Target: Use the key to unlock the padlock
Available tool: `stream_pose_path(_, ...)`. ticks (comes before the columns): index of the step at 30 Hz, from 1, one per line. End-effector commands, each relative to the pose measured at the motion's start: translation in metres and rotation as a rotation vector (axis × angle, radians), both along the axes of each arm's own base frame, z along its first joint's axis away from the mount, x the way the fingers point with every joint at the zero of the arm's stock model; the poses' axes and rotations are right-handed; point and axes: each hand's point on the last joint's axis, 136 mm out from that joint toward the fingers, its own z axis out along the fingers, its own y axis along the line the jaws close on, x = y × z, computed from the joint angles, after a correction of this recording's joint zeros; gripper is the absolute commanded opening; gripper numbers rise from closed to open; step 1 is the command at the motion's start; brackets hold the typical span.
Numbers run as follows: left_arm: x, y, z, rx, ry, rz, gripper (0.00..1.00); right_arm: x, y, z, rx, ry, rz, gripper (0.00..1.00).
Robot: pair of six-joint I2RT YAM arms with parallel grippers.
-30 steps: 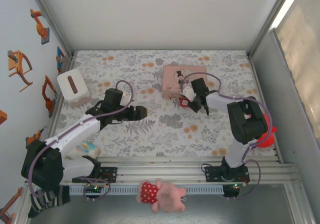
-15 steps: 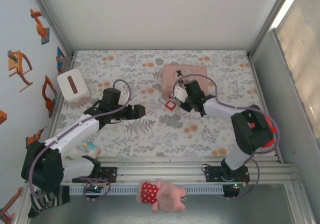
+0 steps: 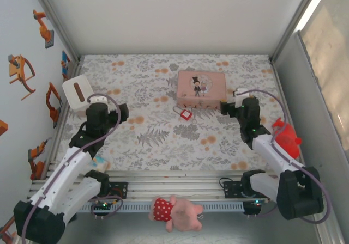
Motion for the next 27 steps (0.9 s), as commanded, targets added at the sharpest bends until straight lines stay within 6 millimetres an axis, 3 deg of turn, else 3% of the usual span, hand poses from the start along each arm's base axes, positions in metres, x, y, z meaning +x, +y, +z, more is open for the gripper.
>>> stream_pose_path(1, -0.003, 0.062, -0.014, 0.179, -0.034, 0.258, 0.96, 0.000, -0.028, 0.008, 0.101, -0.086, -0.147, 0.99)
stream_pose_path(5, 0.012, 0.075, -0.039, 0.296, -0.074, 0.289, 0.96, 0.004, -0.047, -0.012, 0.084, -0.079, -0.200, 0.97)
stream_pose_path(8, 0.027, 0.067, -0.055, 0.315, -0.122, 0.234, 0.96, 0.010, -0.054, -0.023, 0.036, -0.088, -0.225, 0.97)
stream_pose_path(12, 0.041, 0.057, -0.058, 0.329, -0.176, 0.154, 0.96, 0.017, -0.062, -0.042, -0.006, -0.074, -0.256, 0.97)
stream_pose_path(15, 0.049, 0.058, -0.058, 0.282, -0.234, 0.121, 0.96, 0.024, -0.057, -0.042, -0.015, -0.097, -0.214, 0.97)
stream_pose_path(18, 0.059, 0.046, -0.060, 0.254, -0.257, 0.047, 0.96, 0.030, -0.064, -0.059, 0.002, -0.072, -0.239, 0.97)
stream_pose_path(23, 0.079, 0.035, -0.091, 0.263, -0.252, -0.018, 0.96, 0.031, -0.070, -0.071, 0.042, -0.075, -0.247, 0.97)
stream_pose_path(27, 0.086, 0.037, -0.095, 0.248, -0.174, -0.011, 0.96, 0.034, -0.074, -0.072, 0.039, -0.058, -0.270, 0.99)
